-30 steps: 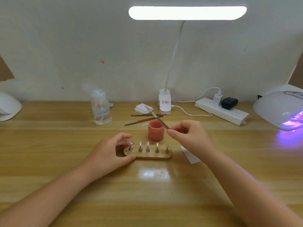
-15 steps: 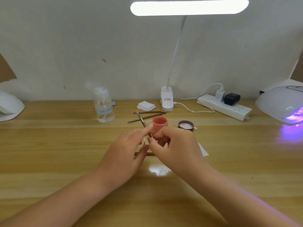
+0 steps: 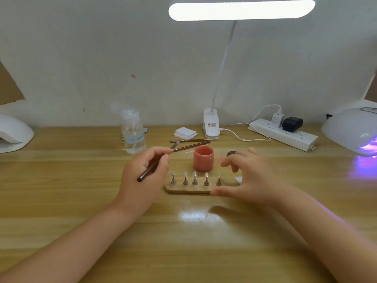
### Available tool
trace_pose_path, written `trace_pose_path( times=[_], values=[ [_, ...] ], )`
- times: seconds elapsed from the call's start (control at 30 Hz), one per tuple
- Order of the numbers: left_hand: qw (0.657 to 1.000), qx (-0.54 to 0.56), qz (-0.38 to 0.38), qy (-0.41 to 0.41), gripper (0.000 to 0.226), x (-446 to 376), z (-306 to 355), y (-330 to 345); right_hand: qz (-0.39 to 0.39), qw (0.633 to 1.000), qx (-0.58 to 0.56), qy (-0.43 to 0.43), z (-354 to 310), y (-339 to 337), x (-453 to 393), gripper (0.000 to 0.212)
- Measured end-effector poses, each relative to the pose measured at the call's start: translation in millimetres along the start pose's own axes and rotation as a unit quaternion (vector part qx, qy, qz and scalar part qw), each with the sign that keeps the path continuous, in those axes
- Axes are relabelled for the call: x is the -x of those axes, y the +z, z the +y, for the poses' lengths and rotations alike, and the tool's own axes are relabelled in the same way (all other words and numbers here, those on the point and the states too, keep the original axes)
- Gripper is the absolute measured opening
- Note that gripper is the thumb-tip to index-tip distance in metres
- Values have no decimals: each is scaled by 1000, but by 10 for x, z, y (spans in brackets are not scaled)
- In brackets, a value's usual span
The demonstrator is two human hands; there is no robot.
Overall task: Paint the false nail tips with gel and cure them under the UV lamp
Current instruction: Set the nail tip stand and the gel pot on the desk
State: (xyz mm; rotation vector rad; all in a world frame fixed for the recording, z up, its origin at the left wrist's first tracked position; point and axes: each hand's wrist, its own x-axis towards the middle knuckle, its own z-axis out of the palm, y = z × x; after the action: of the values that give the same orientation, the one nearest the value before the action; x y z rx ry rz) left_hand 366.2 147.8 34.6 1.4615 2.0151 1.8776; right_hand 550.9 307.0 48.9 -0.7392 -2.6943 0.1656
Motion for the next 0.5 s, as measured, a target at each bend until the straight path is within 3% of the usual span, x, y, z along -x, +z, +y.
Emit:
trace_pose_path(
  times=[0.2, 0.33, 0.5],
  values=[
    [999, 11, -17, -37, 25, -317, 174, -51, -12, 1000, -10, -10, 61, 195, -19, 57],
    [997, -28, -61, -31, 14, -608, 399, 36, -1, 999, -39, -10, 44, 238, -51, 50],
    [983, -107, -123, -88, 9, -965, 548, 281, 18, 998, -56, -5, 105, 239, -87, 48]
  ],
)
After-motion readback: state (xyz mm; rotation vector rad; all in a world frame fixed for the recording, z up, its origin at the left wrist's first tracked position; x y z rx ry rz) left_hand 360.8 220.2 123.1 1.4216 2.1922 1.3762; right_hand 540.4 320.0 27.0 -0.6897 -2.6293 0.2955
